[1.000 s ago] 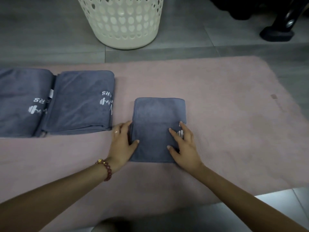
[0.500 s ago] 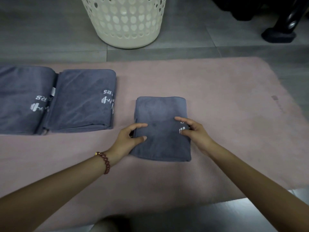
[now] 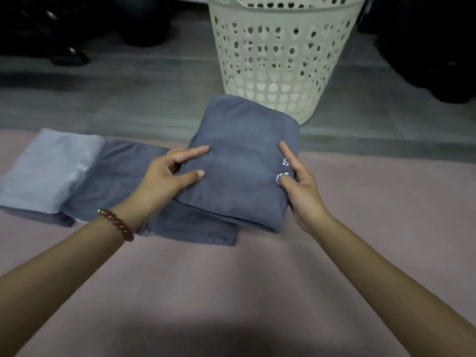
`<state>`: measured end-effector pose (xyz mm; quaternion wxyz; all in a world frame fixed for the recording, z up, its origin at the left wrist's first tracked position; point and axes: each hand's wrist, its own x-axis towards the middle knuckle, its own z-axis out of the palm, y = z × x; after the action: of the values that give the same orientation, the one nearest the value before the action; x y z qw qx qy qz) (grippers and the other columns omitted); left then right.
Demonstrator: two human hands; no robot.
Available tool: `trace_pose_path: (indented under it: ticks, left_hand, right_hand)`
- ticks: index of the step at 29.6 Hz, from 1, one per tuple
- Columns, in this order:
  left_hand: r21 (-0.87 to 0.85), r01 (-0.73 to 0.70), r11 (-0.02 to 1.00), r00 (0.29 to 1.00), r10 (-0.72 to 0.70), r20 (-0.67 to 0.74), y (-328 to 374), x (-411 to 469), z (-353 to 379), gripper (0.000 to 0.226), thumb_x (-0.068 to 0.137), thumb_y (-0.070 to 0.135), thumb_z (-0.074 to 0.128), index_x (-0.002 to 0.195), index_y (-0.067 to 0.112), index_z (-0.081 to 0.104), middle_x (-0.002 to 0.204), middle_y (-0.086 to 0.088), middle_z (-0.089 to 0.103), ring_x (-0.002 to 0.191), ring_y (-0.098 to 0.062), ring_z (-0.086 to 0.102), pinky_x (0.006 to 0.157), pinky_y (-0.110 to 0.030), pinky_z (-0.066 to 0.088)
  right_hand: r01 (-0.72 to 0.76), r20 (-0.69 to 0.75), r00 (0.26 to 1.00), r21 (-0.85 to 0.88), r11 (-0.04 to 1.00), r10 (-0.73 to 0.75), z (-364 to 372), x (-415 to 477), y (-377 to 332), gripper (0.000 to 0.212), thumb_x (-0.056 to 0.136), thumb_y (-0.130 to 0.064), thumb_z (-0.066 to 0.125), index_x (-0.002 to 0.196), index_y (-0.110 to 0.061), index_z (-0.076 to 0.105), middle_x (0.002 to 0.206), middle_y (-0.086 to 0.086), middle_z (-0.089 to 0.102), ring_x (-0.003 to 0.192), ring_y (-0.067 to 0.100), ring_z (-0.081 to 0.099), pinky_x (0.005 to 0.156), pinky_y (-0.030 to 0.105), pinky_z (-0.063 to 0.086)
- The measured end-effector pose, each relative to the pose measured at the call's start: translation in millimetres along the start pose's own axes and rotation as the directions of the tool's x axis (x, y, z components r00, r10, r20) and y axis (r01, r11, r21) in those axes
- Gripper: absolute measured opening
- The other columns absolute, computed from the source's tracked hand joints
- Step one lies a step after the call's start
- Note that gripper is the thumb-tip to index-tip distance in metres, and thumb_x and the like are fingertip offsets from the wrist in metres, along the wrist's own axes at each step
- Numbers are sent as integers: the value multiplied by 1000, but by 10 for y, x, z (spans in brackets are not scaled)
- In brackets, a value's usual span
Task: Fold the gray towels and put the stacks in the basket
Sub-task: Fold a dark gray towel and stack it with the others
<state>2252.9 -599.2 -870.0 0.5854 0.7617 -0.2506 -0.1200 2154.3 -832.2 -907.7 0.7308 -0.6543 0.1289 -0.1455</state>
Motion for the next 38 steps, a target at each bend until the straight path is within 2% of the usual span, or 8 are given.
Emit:
trace_pose_path:
  ticks: [5, 10, 14, 19, 25, 31, 35, 38]
  left_hand:
    - [287, 199, 937, 979, -177, -101, -818, 46, -503, 43, 83, 2, 68, 123, 13, 58, 124, -10, 59, 120, -24, 54, 98, -12, 39]
    - [502, 215, 838, 976, -176, -125, -1404, -204, -470, 49, 85, 23, 64, 132, 19, 53, 128, -13, 51, 123, -24, 46, 99, -15, 29]
    - [389, 177, 904, 981, -128, -148, -1336, -160, -428, 39, 86, 14, 63, 125, 16, 59, 115, -13, 55, 112, -23, 49, 100, -15, 30]
    - [338, 140, 931, 972, -64, -225, -1290, -201, -317, 36, 85, -6, 58, 115, 12, 65, 103, -11, 57, 97, -14, 51, 89, -1, 29]
    - [324, 86, 942, 965, 1, -261, -1268, -330, -331, 33, 88, -2, 52, 116, 9, 65, 101, -8, 53, 95, 13, 46, 88, 0, 28]
    - [439, 187, 879, 970, -95, -224, -1357, -404, -327, 40, 88, -4, 53, 124, 14, 60, 110, -5, 47, 100, -15, 47, 95, -12, 33]
    - [595, 229, 770, 972, -144, -188, -1395, -471, -228, 46, 93, 17, 54, 137, 20, 47, 134, -18, 39, 126, -34, 34, 110, -30, 23]
    - [580, 275, 767, 961, -243, -134, -1388, -503, -208, 66, 81, 50, 48, 143, 31, 35, 145, -17, 30, 136, -32, 25, 116, -39, 20]
  right_hand:
    - [-266, 82, 957, -137, 954, 279, 796, 537, 553, 61, 86, 7, 46, 139, -22, 44, 140, 4, 48, 111, 11, 53, 92, 19, 43]
    - [-155, 27, 983, -416, 896, 183, 1015, 511, 932, 68, 83, -2, 58, 144, -24, 36, 128, 1, 43, 103, 7, 46, 89, 10, 33]
    - [-70, -28, 998, -420, 905, 64, 871, 453, 925, 63, 85, 10, 49, 141, -18, 41, 123, 10, 51, 84, -1, 51, 74, -2, 34]
    - [-78, 29, 995, -385, 919, 96, 802, 441, 911, 62, 87, 15, 45, 143, -8, 33, 141, 13, 41, 110, 6, 44, 75, -6, 31]
    - [-77, 131, 981, -427, 901, 146, 783, 411, 945, 67, 88, 8, 54, 146, -14, 29, 142, 14, 36, 118, 8, 39, 78, -8, 29]
    - [-36, 107, 989, -477, 878, 99, 777, 304, 922, 73, 85, 1, 63, 146, -17, 27, 125, 12, 34, 114, 11, 37, 84, -10, 21]
    - [-175, -127, 983, -407, 897, 134, 837, 131, 1060, 78, 86, -24, 66, 149, -28, 20, 123, 4, 28, 112, 8, 32, 101, 9, 21]
    - [-145, 45, 984, -347, 927, 171, 791, -50, 1162, 80, 86, -40, 61, 149, -37, 12, 134, -6, 48, 119, 9, 50, 107, 35, 40]
